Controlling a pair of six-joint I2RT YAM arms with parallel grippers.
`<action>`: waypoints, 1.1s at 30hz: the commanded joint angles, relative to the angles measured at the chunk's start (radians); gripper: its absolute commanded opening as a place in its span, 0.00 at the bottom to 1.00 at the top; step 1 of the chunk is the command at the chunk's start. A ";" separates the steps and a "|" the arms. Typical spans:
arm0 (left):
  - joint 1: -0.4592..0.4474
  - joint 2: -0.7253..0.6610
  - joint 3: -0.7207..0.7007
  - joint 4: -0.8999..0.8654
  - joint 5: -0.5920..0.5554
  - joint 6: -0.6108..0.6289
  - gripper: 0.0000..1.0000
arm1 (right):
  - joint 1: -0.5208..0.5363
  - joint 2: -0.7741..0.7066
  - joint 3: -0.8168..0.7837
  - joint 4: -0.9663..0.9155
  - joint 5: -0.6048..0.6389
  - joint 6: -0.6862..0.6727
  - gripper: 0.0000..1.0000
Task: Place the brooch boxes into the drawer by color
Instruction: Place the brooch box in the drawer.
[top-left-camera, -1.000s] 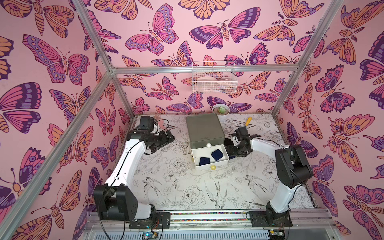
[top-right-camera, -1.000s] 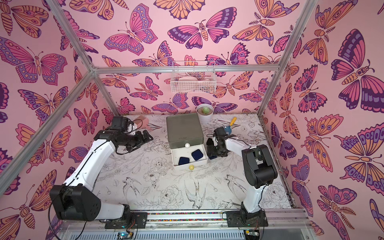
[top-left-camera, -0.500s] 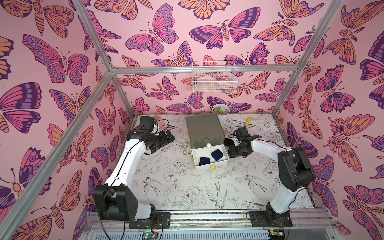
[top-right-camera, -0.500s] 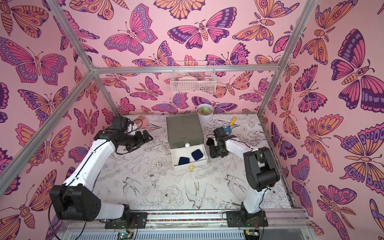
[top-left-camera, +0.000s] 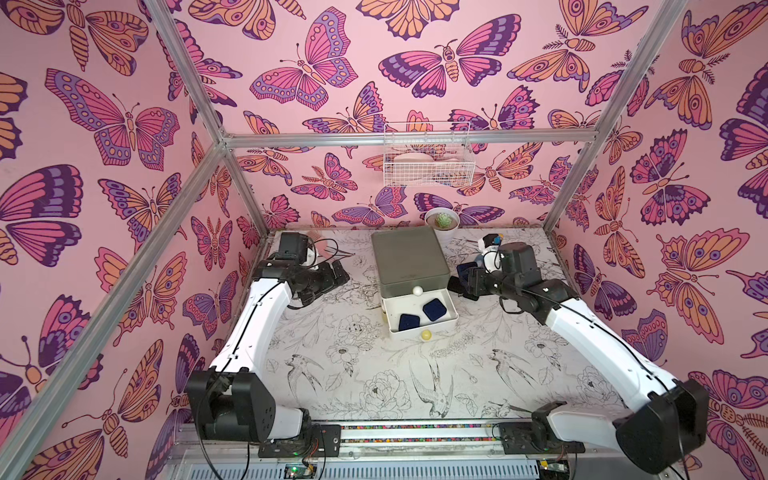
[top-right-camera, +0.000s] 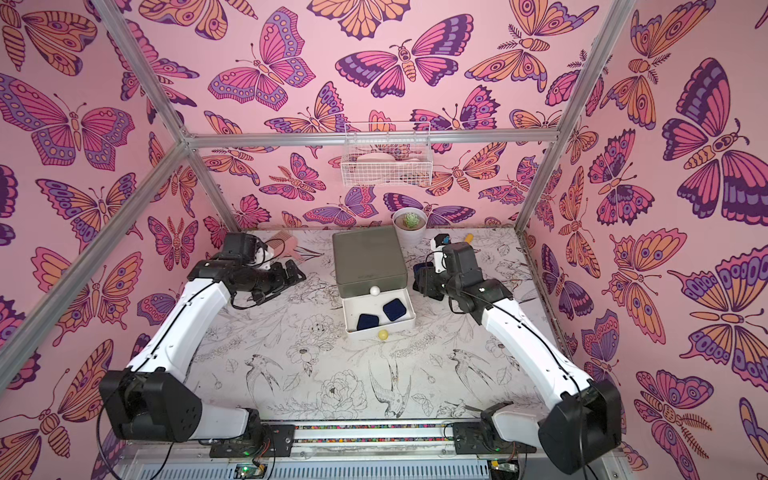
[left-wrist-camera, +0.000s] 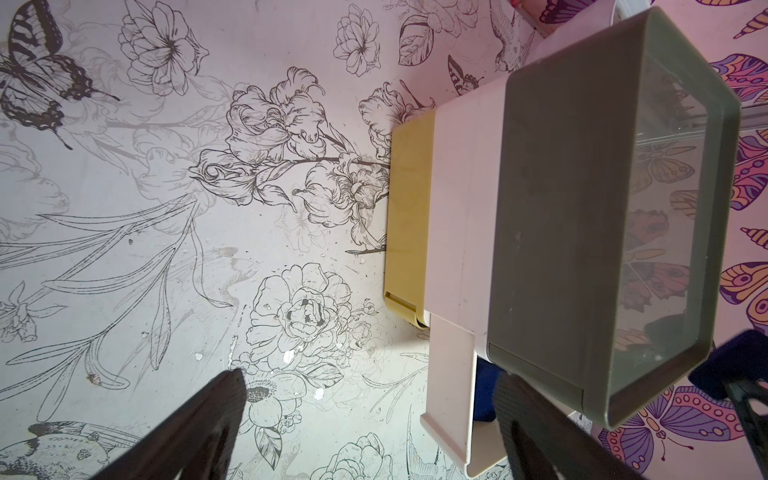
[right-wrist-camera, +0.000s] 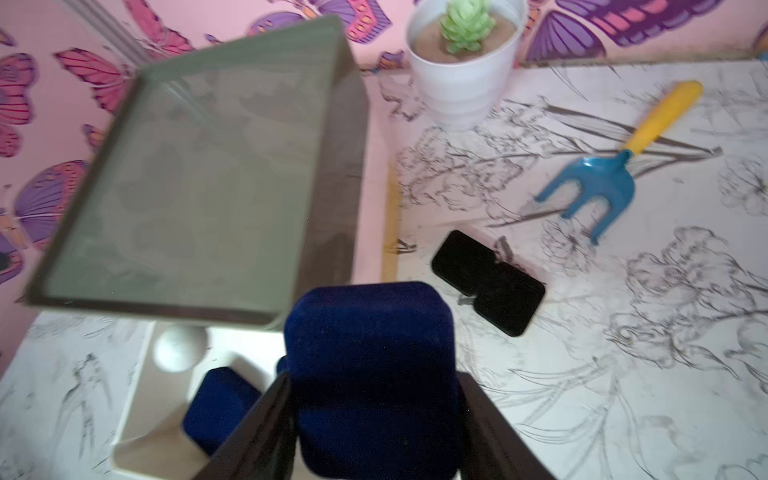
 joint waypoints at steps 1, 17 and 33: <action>0.008 -0.020 -0.011 -0.012 -0.010 0.012 1.00 | 0.092 -0.038 -0.009 0.016 -0.080 0.005 0.58; 0.008 -0.047 -0.028 -0.011 -0.012 0.007 1.00 | 0.301 0.198 0.000 0.014 -0.144 0.024 0.61; 0.011 -0.041 -0.028 -0.012 -0.010 0.012 1.00 | 0.302 0.367 0.105 0.053 0.012 0.071 0.62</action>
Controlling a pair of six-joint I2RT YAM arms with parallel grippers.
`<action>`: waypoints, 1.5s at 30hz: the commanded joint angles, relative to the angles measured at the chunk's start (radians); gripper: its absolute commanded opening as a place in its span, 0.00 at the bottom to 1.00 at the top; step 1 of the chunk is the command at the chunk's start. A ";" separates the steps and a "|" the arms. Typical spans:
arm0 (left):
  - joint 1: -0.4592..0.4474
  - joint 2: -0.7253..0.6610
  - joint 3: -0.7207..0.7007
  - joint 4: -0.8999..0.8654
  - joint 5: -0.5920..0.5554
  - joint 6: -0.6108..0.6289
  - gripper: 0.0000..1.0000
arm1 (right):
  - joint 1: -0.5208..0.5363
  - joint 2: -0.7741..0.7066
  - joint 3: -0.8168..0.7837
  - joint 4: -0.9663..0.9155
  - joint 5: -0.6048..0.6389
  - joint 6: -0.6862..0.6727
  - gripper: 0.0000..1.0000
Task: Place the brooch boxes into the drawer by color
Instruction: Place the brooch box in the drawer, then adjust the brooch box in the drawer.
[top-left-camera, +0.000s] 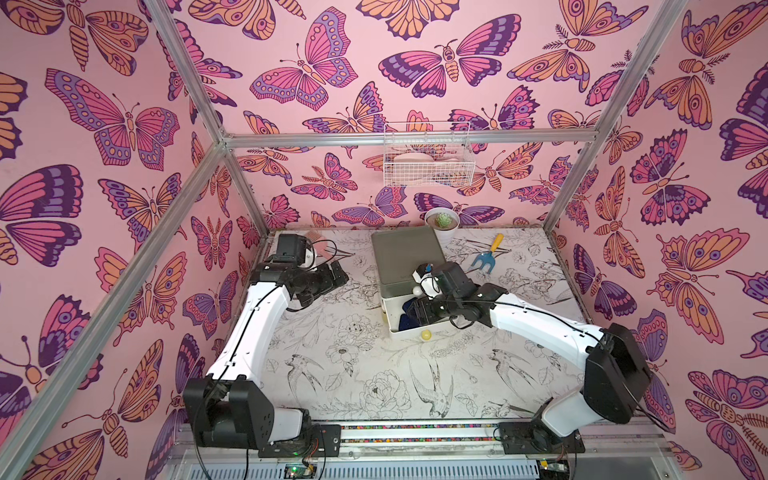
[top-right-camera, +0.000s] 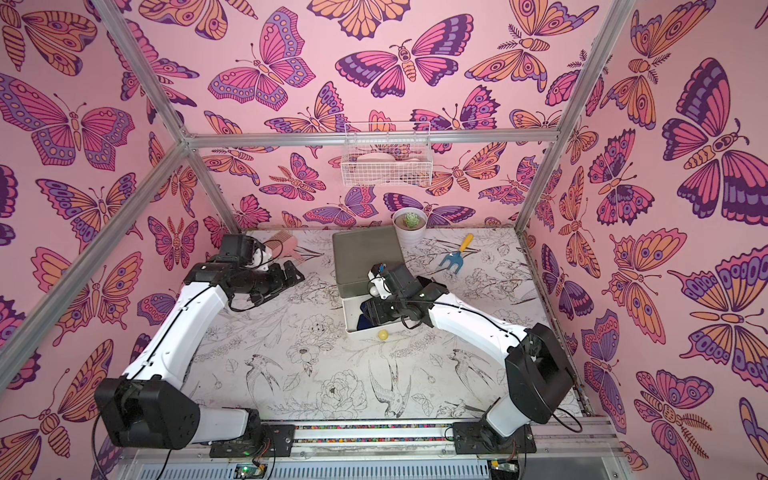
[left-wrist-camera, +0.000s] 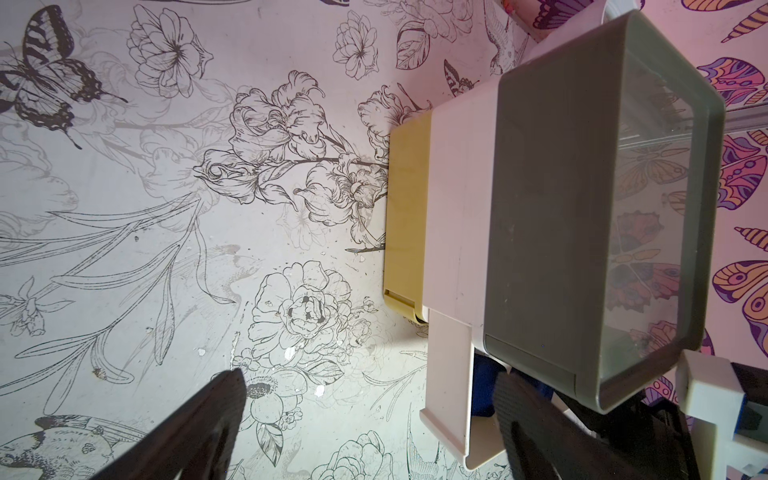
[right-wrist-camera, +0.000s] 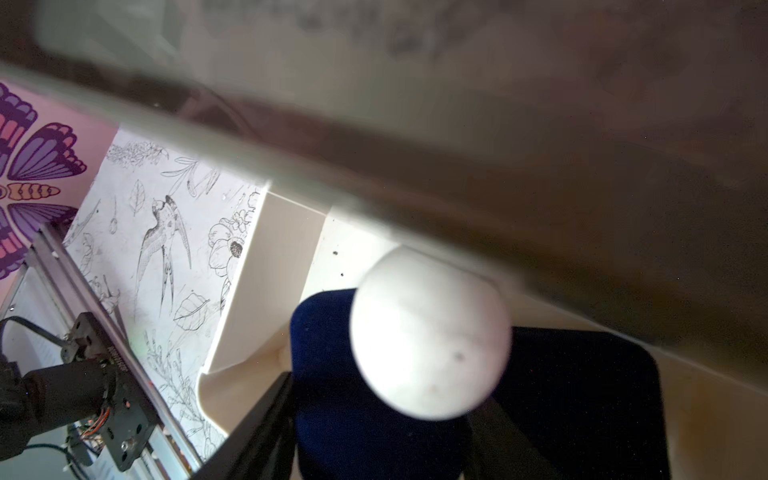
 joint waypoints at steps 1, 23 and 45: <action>0.008 -0.006 -0.012 -0.012 -0.007 0.013 1.00 | 0.005 0.047 0.059 0.002 0.080 0.020 0.62; 0.017 -0.005 -0.020 -0.012 -0.004 0.021 1.00 | 0.006 0.100 0.110 -0.011 0.170 0.057 0.76; 0.016 -0.001 -0.022 -0.010 -0.005 0.013 1.00 | 0.019 -0.040 -0.015 -0.087 -0.010 0.088 0.00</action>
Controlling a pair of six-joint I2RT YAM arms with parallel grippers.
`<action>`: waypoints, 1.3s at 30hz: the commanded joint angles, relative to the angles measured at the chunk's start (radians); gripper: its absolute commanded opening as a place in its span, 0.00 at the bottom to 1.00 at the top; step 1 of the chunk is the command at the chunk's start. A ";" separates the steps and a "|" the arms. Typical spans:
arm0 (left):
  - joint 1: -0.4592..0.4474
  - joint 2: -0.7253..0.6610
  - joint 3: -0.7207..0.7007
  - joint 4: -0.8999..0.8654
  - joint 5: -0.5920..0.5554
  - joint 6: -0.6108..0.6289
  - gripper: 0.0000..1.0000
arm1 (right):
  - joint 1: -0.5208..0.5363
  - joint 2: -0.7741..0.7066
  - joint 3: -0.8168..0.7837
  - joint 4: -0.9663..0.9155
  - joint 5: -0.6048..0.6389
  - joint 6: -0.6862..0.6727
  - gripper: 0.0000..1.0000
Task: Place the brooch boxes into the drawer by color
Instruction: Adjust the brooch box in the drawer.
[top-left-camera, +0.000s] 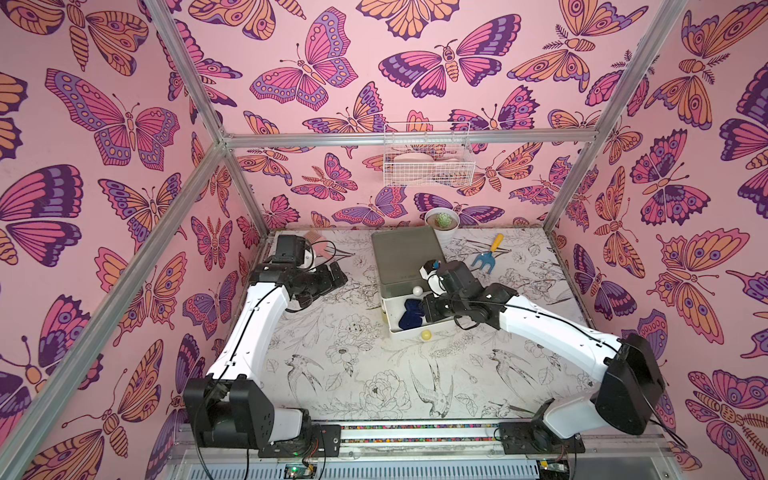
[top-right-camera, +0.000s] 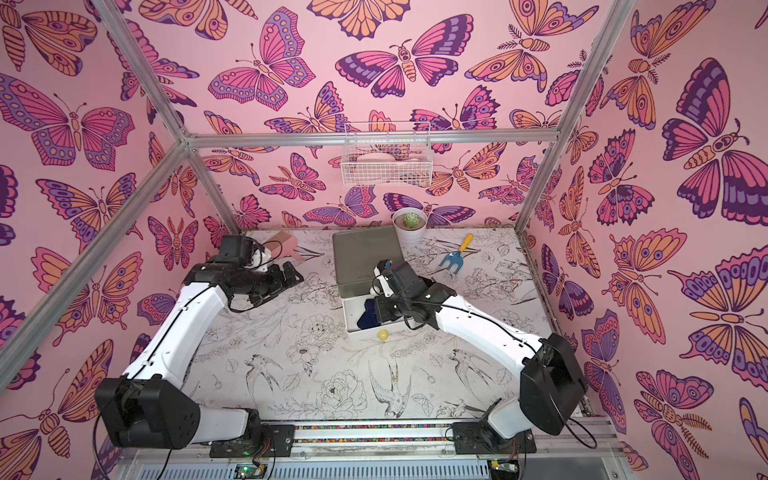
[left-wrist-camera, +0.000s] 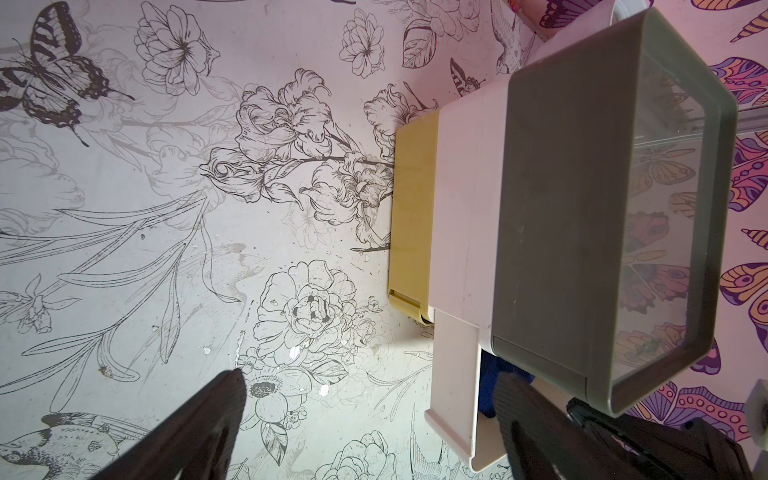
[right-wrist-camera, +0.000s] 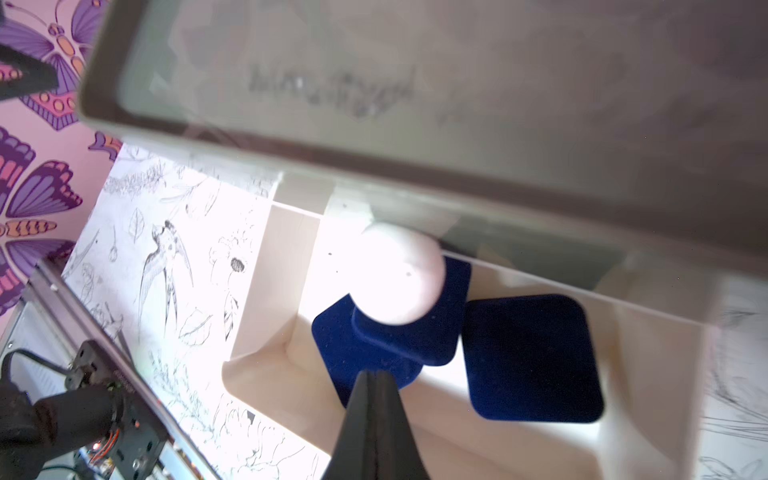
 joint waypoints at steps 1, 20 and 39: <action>0.008 -0.002 -0.012 -0.010 -0.005 0.006 1.00 | 0.006 0.031 -0.022 -0.010 -0.052 0.026 0.00; 0.008 -0.002 -0.015 -0.012 -0.012 0.007 1.00 | 0.006 0.029 -0.056 0.088 -0.023 0.026 0.00; 0.009 -0.004 -0.013 -0.010 0.009 0.008 1.00 | -0.105 -0.410 -0.333 0.301 0.123 0.693 0.00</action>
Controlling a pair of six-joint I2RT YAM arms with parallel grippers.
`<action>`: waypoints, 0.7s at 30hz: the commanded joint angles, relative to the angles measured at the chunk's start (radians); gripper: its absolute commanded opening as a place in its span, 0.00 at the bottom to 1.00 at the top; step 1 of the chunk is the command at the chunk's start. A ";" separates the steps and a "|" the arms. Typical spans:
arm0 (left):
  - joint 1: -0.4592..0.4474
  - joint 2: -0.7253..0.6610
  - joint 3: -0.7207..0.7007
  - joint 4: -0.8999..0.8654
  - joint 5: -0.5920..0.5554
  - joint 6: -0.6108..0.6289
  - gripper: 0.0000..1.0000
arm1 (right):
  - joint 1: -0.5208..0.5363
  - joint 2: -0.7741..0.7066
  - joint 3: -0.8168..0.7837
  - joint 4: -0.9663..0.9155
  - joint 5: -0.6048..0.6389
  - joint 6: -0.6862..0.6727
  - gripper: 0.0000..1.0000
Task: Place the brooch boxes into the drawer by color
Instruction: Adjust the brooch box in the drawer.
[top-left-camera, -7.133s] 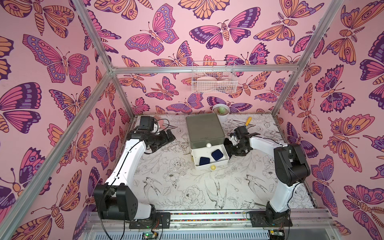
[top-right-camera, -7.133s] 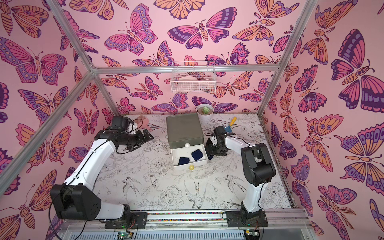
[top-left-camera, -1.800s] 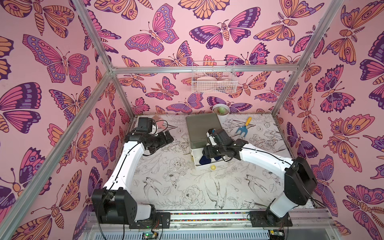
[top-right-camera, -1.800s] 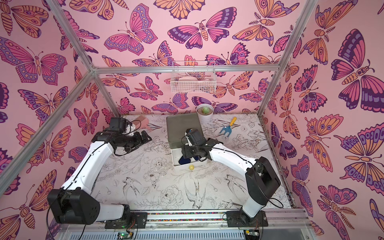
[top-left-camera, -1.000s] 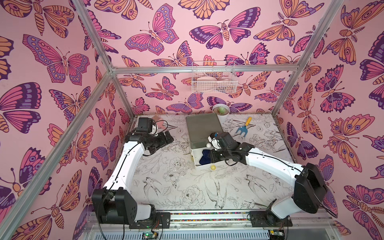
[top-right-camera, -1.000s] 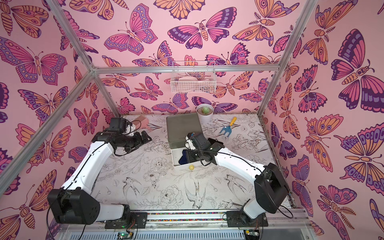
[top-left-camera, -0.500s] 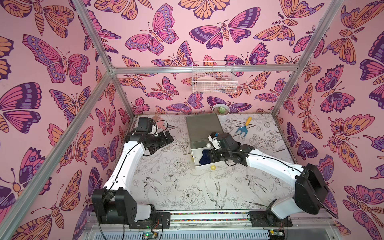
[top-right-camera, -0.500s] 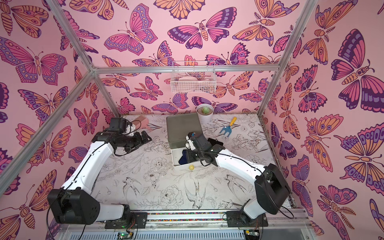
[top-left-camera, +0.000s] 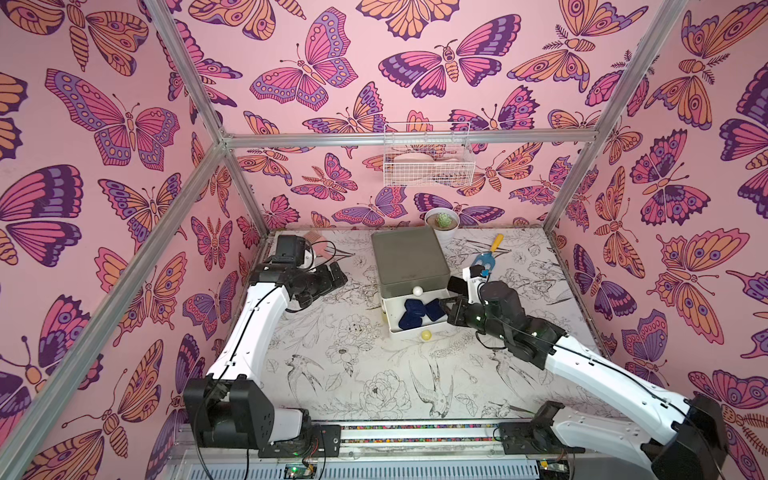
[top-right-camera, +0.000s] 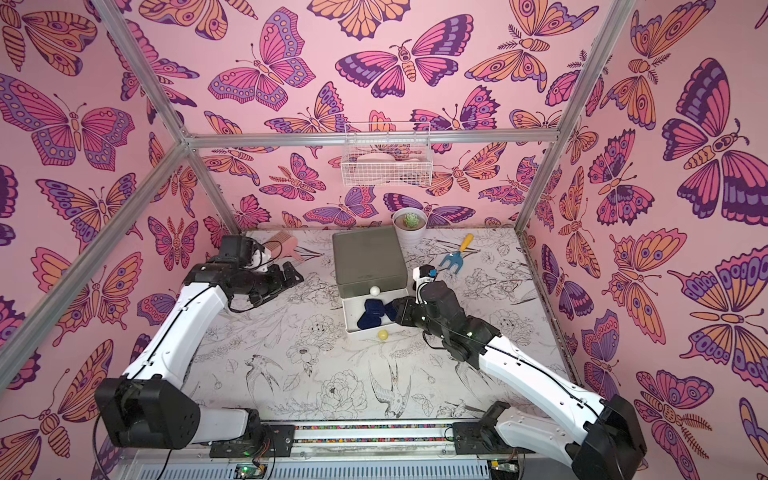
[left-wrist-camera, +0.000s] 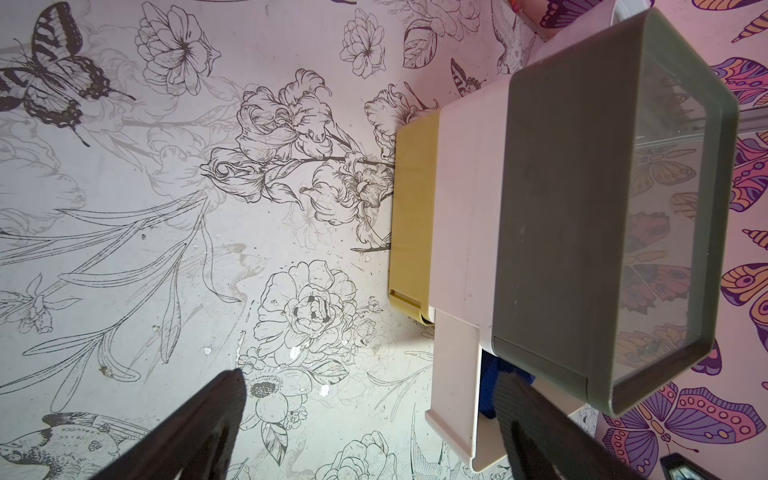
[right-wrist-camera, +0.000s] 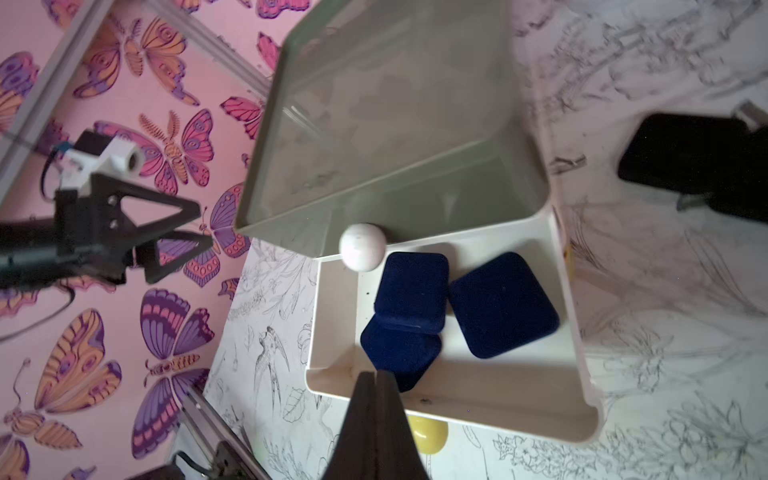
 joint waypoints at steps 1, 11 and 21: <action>0.007 -0.006 -0.011 -0.010 0.012 0.010 1.00 | -0.063 -0.001 0.002 0.038 0.012 0.289 0.00; 0.008 -0.025 -0.030 -0.010 0.006 0.019 1.00 | -0.063 0.076 -0.003 -0.014 0.002 0.569 0.00; 0.011 -0.033 -0.046 -0.010 -0.001 0.025 1.00 | -0.020 0.179 0.069 -0.056 0.024 0.655 0.00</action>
